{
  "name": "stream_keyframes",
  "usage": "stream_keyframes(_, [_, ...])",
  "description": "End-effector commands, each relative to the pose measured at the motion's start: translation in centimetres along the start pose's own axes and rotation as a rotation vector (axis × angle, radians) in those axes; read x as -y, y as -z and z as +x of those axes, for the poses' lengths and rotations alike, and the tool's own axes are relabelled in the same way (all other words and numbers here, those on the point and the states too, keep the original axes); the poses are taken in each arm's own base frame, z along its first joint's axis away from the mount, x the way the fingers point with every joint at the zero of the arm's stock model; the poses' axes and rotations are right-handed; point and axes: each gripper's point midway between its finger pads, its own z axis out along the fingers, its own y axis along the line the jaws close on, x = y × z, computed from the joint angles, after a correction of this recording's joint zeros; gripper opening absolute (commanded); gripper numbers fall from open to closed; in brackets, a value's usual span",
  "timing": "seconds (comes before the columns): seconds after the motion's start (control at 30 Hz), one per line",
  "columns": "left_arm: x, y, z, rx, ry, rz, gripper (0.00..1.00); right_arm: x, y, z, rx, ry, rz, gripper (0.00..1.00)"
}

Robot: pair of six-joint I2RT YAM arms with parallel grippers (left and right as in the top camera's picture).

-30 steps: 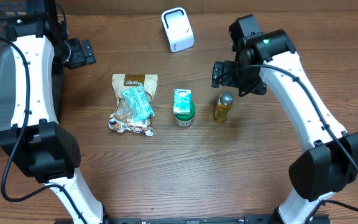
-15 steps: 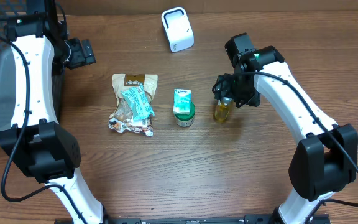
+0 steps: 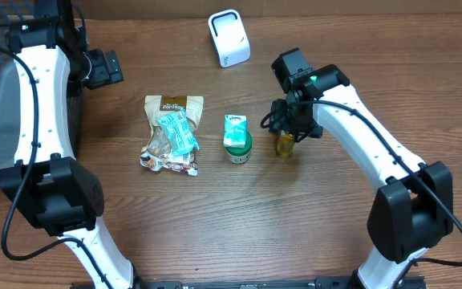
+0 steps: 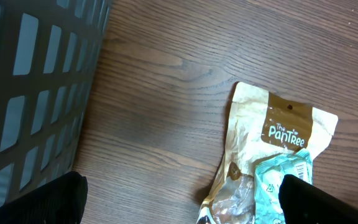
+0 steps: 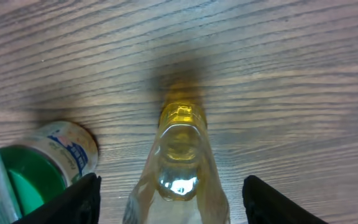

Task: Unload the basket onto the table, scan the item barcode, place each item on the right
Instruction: 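Close the right gripper around the Vim bottle and lift it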

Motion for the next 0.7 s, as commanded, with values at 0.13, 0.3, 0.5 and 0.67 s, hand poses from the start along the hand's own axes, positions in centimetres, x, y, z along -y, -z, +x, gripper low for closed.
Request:
stream_keyframes(0.13, [0.1, 0.6, -0.6, 0.024, -0.018, 0.007, 0.99, 0.6, -0.2, -0.3, 0.014, -0.016, 0.033, 0.61])
stream_keyframes(0.3, [0.1, 0.6, -0.6, 0.024, -0.018, 0.007, 1.00, 0.6, -0.2, -0.2, 0.013, -0.016, 0.034, 0.60])
stream_keyframes(0.5, [0.1, 0.6, -0.6, 0.024, -0.018, 0.007, 0.99, 0.8, -0.7, 0.1, 0.006, -0.014, 0.038, 0.60])
stream_keyframes(0.67, [0.1, 0.6, -0.6, 0.024, -0.018, 0.007, 1.00, 0.8, -1.3, 0.2, 0.009, -0.014, 0.037, 0.60])
